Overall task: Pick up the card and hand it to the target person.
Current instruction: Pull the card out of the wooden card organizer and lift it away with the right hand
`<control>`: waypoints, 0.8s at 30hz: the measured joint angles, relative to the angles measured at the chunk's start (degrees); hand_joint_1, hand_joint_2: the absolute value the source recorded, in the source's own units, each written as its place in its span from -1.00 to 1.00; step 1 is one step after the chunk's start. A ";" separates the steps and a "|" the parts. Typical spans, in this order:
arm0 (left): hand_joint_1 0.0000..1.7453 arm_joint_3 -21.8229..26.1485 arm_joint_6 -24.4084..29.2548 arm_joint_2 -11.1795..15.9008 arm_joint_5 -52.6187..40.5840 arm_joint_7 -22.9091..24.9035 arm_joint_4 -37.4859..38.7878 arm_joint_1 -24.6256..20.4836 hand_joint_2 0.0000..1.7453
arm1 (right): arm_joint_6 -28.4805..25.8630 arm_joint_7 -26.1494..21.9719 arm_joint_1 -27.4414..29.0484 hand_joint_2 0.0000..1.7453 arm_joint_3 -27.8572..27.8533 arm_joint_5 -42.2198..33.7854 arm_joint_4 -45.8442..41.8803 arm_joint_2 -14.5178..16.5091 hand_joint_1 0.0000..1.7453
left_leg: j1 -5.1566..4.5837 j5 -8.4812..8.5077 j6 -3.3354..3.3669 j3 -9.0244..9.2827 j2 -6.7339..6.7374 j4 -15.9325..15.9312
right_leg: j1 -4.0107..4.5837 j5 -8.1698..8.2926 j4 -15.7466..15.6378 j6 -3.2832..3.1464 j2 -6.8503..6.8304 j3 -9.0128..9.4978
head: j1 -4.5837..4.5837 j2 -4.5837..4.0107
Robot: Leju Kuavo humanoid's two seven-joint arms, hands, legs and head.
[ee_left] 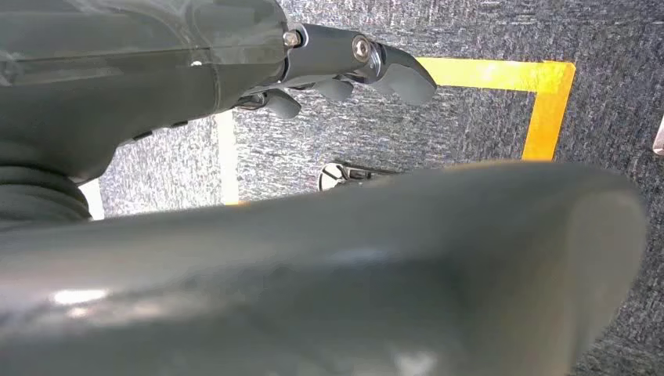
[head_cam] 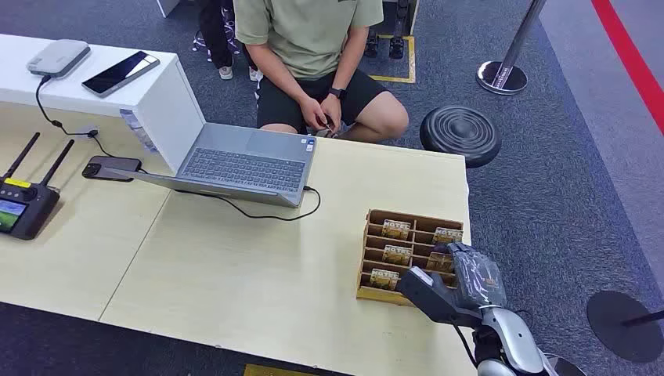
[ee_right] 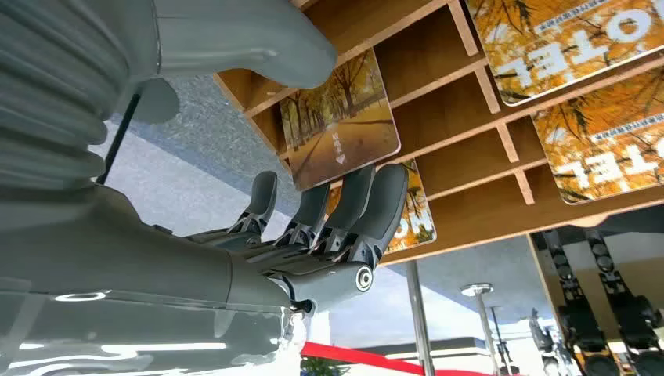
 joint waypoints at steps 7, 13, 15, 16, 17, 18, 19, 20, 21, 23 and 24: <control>-1.00 0.00 0.00 0.00 0.01 -0.01 0.01 0.00 -1.00 | 0.02 0.00 0.02 1.00 -0.18 0.00 0.17 0.11 0.69 | 0.00 0.00 0.00 0.01 0.00 0.00 | 0.00 0.00 0.00 0.00 0.00 0.00 | 0.01 0.00; -1.00 0.00 0.00 0.00 0.07 -0.08 0.00 -0.01 -1.00 | 0.02 -0.16 0.01 1.00 -0.49 0.15 0.17 0.19 0.71 | 0.00 0.00 0.00 0.01 0.00 0.00 | 0.00 0.00 0.00 0.00 0.00 0.01 | 0.01 0.00; -1.00 0.00 -0.01 0.00 0.06 -0.11 0.00 -0.01 -1.00 | 0.02 -0.28 0.01 1.00 -0.56 0.17 0.17 0.21 0.70 | 0.00 0.00 0.00 0.02 0.00 0.00 | 0.00 0.00 0.00 0.00 0.00 0.01 | 0.01 0.00; -1.00 0.00 -0.03 0.00 0.04 -0.16 0.00 -0.01 -1.00 | 0.02 -0.33 0.02 1.00 -0.62 0.19 0.17 0.22 0.69 | 0.00 0.00 0.00 0.01 0.00 0.00 | 0.00 0.00 0.00 0.00 0.00 0.01 | 0.00 0.00; -1.00 0.00 -0.07 0.00 -0.02 -0.24 0.00 -0.01 -1.00 | 0.02 -0.38 0.02 1.00 -0.69 0.20 0.17 0.24 0.69 | 0.00 0.00 0.00 0.01 0.00 0.00 | 0.00 0.00 0.00 0.00 0.00 0.01 | 0.00 0.00; -1.00 0.00 -0.15 0.00 -0.09 -0.34 0.00 -0.01 -1.00 | 0.02 -0.41 0.02 1.00 -0.76 0.21 0.17 0.26 0.68 | 0.00 0.00 0.00 0.01 0.00 0.00 | 0.00 0.00 0.00 0.00 0.00 0.01 | 0.00 0.00; -1.00 -0.01 -0.28 0.01 -0.16 -0.46 0.00 -0.01 -1.00 | 0.02 -0.43 0.02 1.00 -0.83 0.23 0.17 0.28 0.68 | 0.00 0.00 0.00 0.01 0.00 0.00 | 0.00 0.00 0.00 0.00 0.00 0.01 | 0.00 0.00; -1.00 -0.01 -0.41 0.01 -0.23 -0.55 0.00 -0.01 -1.00 | 0.02 -0.43 0.03 1.00 -0.89 0.25 0.17 0.29 0.68 | 0.00 0.00 0.00 0.02 0.00 0.00 | 0.00 0.00 0.00 0.00 0.00 0.01 | 0.00 0.00; -1.00 -0.03 -0.54 0.02 -0.27 -0.61 0.00 -0.02 -1.00 | 0.02 -0.44 0.03 1.00 -0.94 0.26 0.17 0.30 0.68 | 0.00 0.00 0.00 0.02 0.00 0.00 | 0.00 0.00 0.00 0.00 0.00 0.01 | 0.00 0.00; -1.00 -0.08 -0.68 0.08 -0.29 -0.83 0.00 -0.02 -1.00 | 0.02 -0.46 0.05 1.00 -1.07 0.29 0.17 0.30 0.68 | 0.00 0.00 0.00 0.01 0.00 0.00 | 0.00 0.00 0.00 0.00 0.00 0.01 | 0.00 0.00; -1.00 -0.15 -0.73 0.13 -0.28 -1.01 0.00 -0.02 -1.00 | 0.02 -0.48 0.06 1.00 -1.16 0.31 0.17 0.31 0.68 | 0.00 0.00 0.00 0.01 0.00 0.00 | 0.00 0.00 0.00 0.00 0.00 0.01 | 0.00 0.00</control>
